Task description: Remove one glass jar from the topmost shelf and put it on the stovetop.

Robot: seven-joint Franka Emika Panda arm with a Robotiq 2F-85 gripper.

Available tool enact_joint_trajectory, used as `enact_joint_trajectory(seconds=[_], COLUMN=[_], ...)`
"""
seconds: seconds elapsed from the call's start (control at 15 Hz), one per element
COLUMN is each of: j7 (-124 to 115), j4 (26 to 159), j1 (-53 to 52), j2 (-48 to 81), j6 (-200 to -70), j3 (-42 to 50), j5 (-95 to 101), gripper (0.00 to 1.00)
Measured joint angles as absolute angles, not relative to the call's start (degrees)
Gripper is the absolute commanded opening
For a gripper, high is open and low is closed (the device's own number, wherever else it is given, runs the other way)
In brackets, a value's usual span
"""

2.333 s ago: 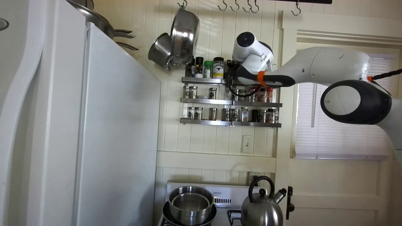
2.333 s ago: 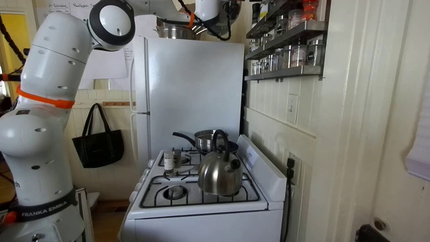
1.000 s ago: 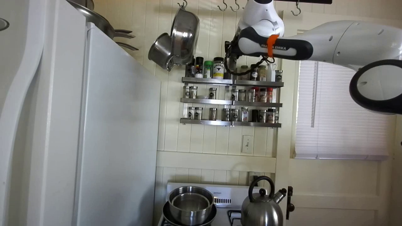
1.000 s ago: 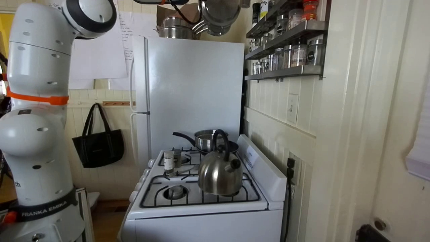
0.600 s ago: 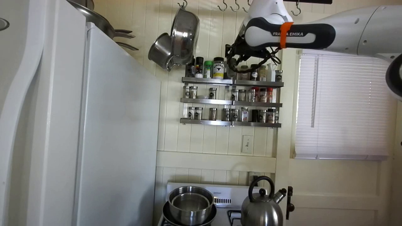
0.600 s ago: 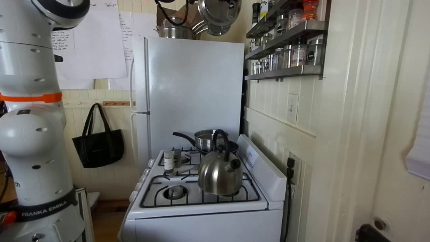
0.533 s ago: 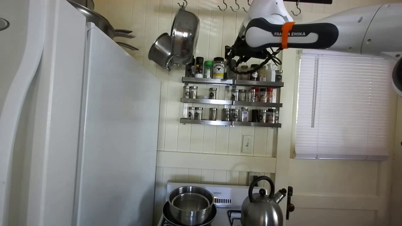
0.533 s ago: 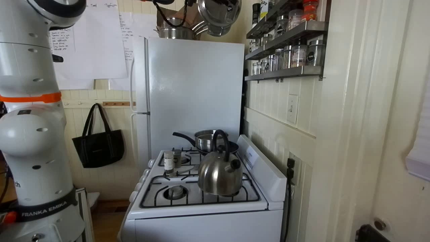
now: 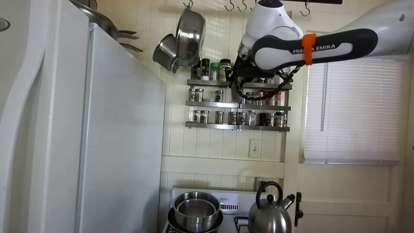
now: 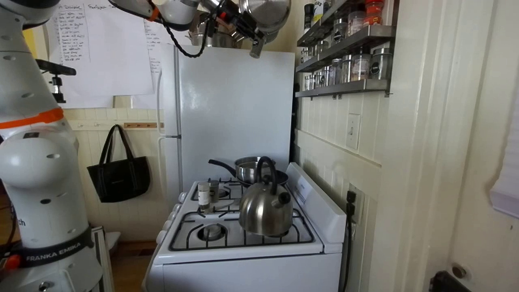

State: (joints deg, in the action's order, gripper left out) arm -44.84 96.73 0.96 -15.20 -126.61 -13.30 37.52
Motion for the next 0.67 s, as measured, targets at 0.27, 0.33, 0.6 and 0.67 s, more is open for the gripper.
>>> enact_joint_trajectory(seconds=[0.27,0.33,0.6,0.67], j7=[-56.53,-59.66,-72.13,-74.89], j4=[109.32,112.47,123.18,125.13], j1=[1.13,1.21,1.27,1.22], j2=[-20.76,-22.02,-25.88,-26.45], j6=[-128.41,-129.07,-129.91,-129.91], j3=[-15.25,-15.35,-15.29,-15.20], j5=[49.46,52.55,64.27,66.81], gripper=[0.25,0.25,0.25,0.25])
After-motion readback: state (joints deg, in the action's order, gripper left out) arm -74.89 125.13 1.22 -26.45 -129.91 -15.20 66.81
